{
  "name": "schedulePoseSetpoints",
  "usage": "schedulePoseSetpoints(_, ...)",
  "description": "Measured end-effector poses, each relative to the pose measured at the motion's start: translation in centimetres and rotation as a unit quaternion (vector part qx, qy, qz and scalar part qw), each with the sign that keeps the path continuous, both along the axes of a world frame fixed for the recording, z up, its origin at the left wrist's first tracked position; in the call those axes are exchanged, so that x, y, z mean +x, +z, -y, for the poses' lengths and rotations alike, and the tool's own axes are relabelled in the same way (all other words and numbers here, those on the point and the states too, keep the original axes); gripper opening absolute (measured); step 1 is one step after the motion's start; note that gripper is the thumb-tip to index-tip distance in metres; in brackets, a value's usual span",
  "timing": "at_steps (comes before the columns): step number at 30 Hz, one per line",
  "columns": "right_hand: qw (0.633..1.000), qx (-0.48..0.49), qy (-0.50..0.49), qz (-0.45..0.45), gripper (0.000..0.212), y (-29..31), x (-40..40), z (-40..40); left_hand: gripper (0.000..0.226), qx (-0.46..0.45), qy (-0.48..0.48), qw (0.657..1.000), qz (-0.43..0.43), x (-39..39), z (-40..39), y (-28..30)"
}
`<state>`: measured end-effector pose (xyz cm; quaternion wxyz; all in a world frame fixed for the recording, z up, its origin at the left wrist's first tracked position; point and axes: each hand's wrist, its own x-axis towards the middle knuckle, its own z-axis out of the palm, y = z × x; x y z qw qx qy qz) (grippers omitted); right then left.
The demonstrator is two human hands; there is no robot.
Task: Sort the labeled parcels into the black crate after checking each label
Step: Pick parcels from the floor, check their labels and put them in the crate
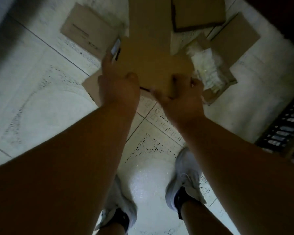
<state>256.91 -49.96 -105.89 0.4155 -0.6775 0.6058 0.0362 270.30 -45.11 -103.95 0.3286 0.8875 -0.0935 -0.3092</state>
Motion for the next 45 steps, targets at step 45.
schedulePoseSetpoints(45, 0.845, 0.099, 0.257, 0.458, 0.062, 82.5, 20.4, -20.6, 0.033, -0.334, 0.285, 0.884, 0.161, 11.1, -30.6, 79.8)
